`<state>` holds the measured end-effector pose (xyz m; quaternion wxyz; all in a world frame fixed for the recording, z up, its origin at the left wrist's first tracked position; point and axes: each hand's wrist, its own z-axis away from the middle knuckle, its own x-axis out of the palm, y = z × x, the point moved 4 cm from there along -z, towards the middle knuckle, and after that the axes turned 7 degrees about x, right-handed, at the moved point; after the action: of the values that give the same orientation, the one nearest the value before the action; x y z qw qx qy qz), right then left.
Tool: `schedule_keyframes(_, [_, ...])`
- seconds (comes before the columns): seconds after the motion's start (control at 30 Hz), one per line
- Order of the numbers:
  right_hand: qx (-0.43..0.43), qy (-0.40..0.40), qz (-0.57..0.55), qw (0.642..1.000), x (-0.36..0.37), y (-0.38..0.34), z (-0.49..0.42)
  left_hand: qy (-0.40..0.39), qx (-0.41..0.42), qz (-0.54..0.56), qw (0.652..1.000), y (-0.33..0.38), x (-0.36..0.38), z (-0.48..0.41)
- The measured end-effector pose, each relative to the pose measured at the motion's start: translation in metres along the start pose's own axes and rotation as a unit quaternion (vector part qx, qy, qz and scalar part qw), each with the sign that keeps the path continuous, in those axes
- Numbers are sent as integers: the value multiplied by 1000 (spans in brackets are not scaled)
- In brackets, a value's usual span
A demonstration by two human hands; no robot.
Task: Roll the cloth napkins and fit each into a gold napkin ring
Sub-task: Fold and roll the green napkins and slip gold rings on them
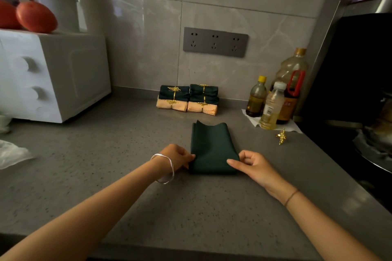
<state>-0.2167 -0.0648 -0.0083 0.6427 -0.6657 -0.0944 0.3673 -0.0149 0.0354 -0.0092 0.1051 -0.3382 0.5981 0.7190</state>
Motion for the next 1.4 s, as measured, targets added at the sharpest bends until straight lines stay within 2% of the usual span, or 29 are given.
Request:
schedule_keyframes(0.1, [-11, 25, -6, 1000, 0, 1, 2, -6, 8, -48, 999, 0, 3, 1])
schedule_keyframes(0.27, [-13, 51, -32, 998, -1, 4, 4, -5, 21, -68, 997, 2, 6, 4])
schedule_keyframes(0.53, [-29, 95, 80, 992, 5, 11, -5, -11, 28, -71, 997, 1, 7, 5])
schedule_keyframes(0.7, [-50, 110, 105, 987, 5, 12, -4, -9, 33, -81, 996, 2, 9, 4])
schedule_keyframes(0.9, [-58, 125, 127, 982, 5, 9, 2, 22, 26, -110, 993, 5, 12, 5])
schedule_keyframes(1.0, [-111, 186, 224, 950, 0, 2, 7, 83, 33, -188, 978, 16, 13, 17])
schedule_keyframes(1.07, [-166, 159, 293, 928, 2, -5, 9, 104, 119, -293, 943, 25, 19, 22])
schedule_keyframes(1.13, [-173, 76, 359, 914, 10, -6, 11, 40, 207, -360, 909, 30, 31, 23])
schedule_keyframes(1.17, [-168, 36, 398, 901, 16, -4, 12, -7, 219, -375, 901, 29, 36, 22])
schedule_keyframes(1.27, [-136, -38, 468, 872, 23, 9, 11, -89, 177, -390, 899, 17, 47, 17])
schedule_keyframes(1.4, [-74, -94, 457, 881, 23, 13, 12, -116, 146, -396, 899, 13, 50, 18])
